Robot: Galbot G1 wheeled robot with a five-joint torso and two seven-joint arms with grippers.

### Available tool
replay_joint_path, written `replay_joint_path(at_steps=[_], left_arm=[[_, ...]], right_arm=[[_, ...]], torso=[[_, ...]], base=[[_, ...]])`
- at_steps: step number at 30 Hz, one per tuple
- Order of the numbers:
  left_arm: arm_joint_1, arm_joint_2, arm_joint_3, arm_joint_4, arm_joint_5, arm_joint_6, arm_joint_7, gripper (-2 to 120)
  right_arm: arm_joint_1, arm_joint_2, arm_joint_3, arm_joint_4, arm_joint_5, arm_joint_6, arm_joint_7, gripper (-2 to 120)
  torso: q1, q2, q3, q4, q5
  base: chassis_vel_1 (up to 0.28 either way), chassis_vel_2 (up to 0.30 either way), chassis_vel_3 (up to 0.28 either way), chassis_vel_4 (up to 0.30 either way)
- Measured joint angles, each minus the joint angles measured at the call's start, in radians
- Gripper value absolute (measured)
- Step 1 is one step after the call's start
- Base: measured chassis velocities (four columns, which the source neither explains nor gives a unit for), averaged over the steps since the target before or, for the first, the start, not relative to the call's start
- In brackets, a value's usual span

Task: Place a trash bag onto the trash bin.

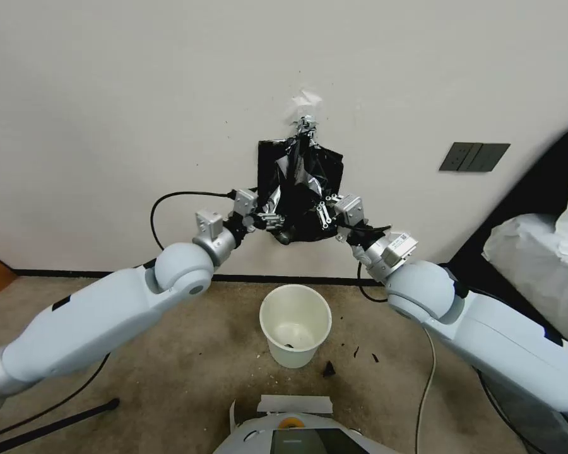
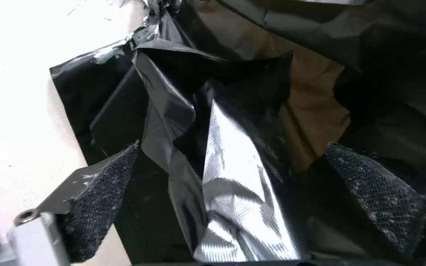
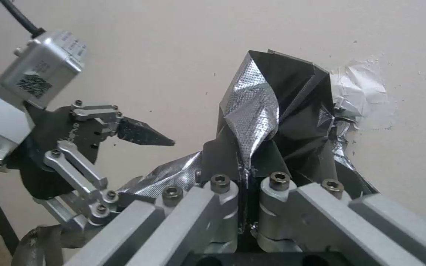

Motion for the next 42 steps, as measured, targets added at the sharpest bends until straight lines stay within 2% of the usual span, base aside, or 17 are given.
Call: replay_joint_path(at_steps=[2,4,6,8,10,11,13,14,16,18,20,21,24,26,33,42], left_arm=[[-0.019,-0.005,0.01,0.006,-0.018,0.027,-0.015,84],[-0.023,-0.006,0.012,0.009,-0.022,0.036,-0.017,81],[-0.03,-0.011,0.017,0.017,-0.035,0.057,-0.032,70],[-0.031,-0.012,0.017,0.018,-0.039,0.063,-0.038,67],[-0.034,-0.014,0.019,0.021,-0.043,0.073,-0.047,56],[-0.034,-0.014,0.019,0.021,-0.043,0.073,-0.047,56],[-0.035,-0.014,0.019,0.023,-0.043,0.075,-0.051,46],[-0.035,-0.014,0.019,0.023,-0.043,0.075,-0.051,46],[-0.034,-0.009,0.016,0.021,-0.04,0.074,-0.051,34],[-0.034,-0.008,0.015,0.02,-0.039,0.074,-0.051,33],[-0.03,-0.003,0.011,0.019,-0.037,0.072,-0.051,20],[-0.03,-0.003,0.011,0.019,-0.037,0.072,-0.051,20],[-0.01,-0.002,-0.003,0.024,-0.031,0.068,-0.053,5],[-0.004,-0.002,-0.009,0.024,-0.029,0.064,-0.054,1],[0.065,0.017,-0.07,-0.026,-0.036,0.005,-0.071,0],[0.257,0.079,-0.227,-0.139,-0.044,-0.037,-0.081,0]], right_arm=[[-0.001,0.001,0.002,0.001,0.0,0.002,0.001,0],[-0.001,0.001,0.002,0.001,0.0,0.003,0.001,0],[-0.001,0.002,0.004,0.001,0.001,0.004,0.001,0],[-0.001,0.002,0.005,0.001,0.002,0.005,0.001,0],[-0.001,0.004,0.005,0.001,0.003,0.006,0.002,0],[-0.001,0.004,0.005,0.001,0.003,0.006,0.002,0],[-0.002,0.005,0.005,0.001,0.003,0.007,0.002,0],[-0.002,0.005,0.005,0.001,0.003,0.007,0.002,0],[-0.005,0.006,0.005,0.001,0.003,0.007,0.002,0],[-0.006,0.006,0.005,0.001,0.003,0.007,0.002,0],[-0.01,0.007,0.005,0.0,0.004,0.008,0.003,0],[-0.01,0.007,0.005,0.0,0.004,0.008,0.003,0],[-0.015,0.008,0.007,0.0,0.008,0.008,0.008,0],[-0.019,0.008,0.011,0.0,0.011,0.008,0.008,0],[-0.084,0.025,0.078,0.007,0.075,0.009,0.037,0],[-0.283,0.05,0.211,0.062,0.145,0.008,0.075,0]], torso=[[0.0,0.0,0.0,0.0,0.0],[0.0,0.0,0.0,0.0,0.0],[0.0,0.0,0.0,0.0001,-0.0001],[0.0,0.0,0.0,0.0,-0.0001],[0.0,0.0,0.0,0.0,-0.0001],[0.0,0.0,0.0,0.0,-0.0001],[0.0,0.0,0.0,0.0,-0.0001],[0.0,0.0,0.0,0.0,-0.0001],[0.0,0.0,0.0,0.0,0.0],[0.0,0.0,0.0,0.0,0.0],[0.0,0.0,0.0,0.0,-0.0001],[0.0,0.0,0.0,0.0,-0.0001],[0.0,0.0,0.0,0.0,-0.0002],[0.0,0.0,0.0,0.0,-0.0002],[0.0,0.0,0.0,-0.0001,-0.0001],[0.0,0.0,0.0,-0.0002,0.0]], base=[[0.0,0.0,0.0,0.0],[0.0,0.0,0.0,0.0],[0.0,0.0,0.0,0.0],[0.0,0.0,0.0,0.0],[0.0,0.0,0.0,0.0],[0.0,0.0,0.0,0.0],[0.0,0.0,0.0,0.0],[0.0,0.0,0.0,0.0],[0.0,0.0,0.0,0.0],[0.0,0.0,0.0,0.0],[0.0,0.0,0.0,0.0],[0.0,0.0,0.0,0.0],[0.0,0.0,0.0,0.0],[0.0,0.0,0.0,0.0],[0.0,0.0,0.0,0.0],[0.0,0.0,0.0,0.0]])
